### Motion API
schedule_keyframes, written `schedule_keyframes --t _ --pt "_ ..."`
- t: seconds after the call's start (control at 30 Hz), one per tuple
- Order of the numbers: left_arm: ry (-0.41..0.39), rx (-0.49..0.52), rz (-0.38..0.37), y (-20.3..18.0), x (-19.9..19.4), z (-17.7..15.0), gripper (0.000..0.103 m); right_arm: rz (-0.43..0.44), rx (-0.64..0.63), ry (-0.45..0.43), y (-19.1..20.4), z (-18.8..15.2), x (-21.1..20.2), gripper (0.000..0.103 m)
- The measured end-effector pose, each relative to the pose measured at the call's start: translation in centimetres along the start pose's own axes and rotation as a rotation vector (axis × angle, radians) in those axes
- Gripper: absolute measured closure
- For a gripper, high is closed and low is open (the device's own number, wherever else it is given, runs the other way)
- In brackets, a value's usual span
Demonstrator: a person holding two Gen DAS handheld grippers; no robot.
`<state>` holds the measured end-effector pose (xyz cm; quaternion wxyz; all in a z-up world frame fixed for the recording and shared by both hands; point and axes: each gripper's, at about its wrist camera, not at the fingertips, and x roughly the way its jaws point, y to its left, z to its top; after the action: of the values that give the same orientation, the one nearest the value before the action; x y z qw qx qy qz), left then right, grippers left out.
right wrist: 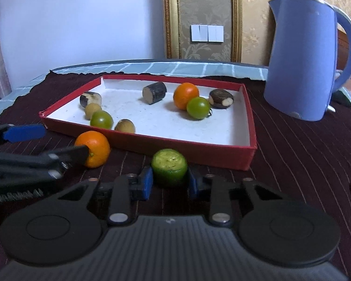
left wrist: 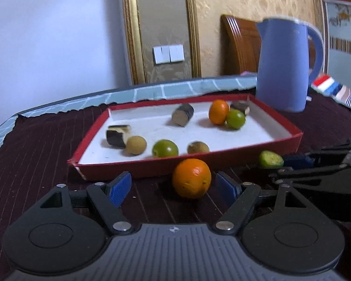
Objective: Organize fruits
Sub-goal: 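Grasp the green lime with the right gripper while the left grasps an orange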
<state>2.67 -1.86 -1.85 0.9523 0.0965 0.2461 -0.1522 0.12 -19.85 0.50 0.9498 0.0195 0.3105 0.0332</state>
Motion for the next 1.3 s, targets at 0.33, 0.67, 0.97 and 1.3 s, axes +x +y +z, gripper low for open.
schedule_keyframes --t 0.33,0.67,0.97,1.3 --pt "0.089 -0.007 0.013 -0.4 3.3 0.8 0.025 -0.004 0.039 0.000 -0.7 -0.2 0.1 0.073" --pt "0.103 -0.039 -0.014 -0.8 3.3 0.9 0.066 -0.012 0.048 -0.004 -0.7 -0.2 0.1 0.073" --pt "0.098 -0.077 0.023 0.1 2.0 0.3 0.066 -0.012 0.033 -0.012 -0.3 -0.4 -0.5 0.073" --pt "0.075 -0.121 0.102 2.6 0.2 -0.5 0.066 -0.006 0.017 -0.011 0.3 -1.0 -1.2 0.073"
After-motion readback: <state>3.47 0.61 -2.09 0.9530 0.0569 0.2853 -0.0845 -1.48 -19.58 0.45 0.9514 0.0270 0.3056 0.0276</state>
